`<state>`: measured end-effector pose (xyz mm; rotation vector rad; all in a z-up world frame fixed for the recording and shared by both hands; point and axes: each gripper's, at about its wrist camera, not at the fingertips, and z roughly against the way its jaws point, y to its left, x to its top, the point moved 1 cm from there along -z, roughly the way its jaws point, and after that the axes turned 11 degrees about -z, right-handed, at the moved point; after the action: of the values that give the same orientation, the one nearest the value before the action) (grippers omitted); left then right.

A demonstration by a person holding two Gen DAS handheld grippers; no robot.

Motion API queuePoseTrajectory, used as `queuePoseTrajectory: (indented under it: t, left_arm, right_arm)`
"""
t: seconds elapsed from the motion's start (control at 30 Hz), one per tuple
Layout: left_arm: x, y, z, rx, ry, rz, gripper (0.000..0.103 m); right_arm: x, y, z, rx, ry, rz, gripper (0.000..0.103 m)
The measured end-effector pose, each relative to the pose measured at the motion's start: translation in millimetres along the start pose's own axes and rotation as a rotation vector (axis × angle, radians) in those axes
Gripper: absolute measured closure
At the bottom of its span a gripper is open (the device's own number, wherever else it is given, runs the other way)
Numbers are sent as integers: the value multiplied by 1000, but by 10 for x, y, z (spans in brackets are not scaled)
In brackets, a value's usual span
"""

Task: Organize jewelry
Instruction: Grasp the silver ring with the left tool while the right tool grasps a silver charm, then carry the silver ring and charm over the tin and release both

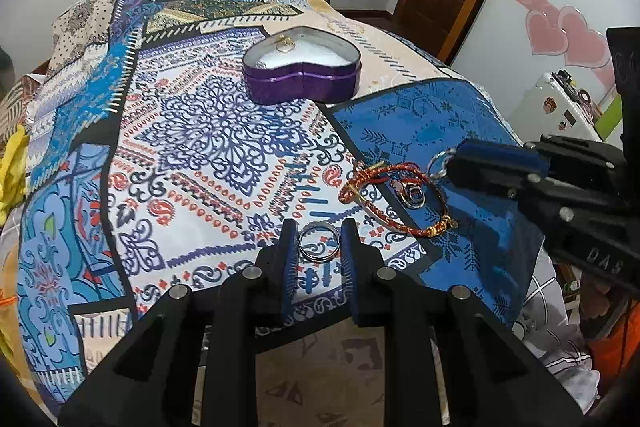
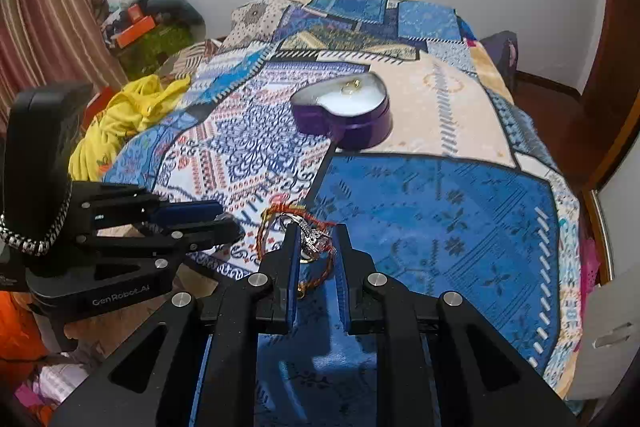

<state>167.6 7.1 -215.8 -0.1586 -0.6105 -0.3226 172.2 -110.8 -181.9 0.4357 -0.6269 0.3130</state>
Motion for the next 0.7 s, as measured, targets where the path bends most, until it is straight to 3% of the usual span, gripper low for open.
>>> queuePoseTrajectory:
  t: [0.7]
  left_arm:
    - [511,170,484,92,-159,-39,82]
  right_arm:
    - [566,-58,315,-7,-185,-28,89]
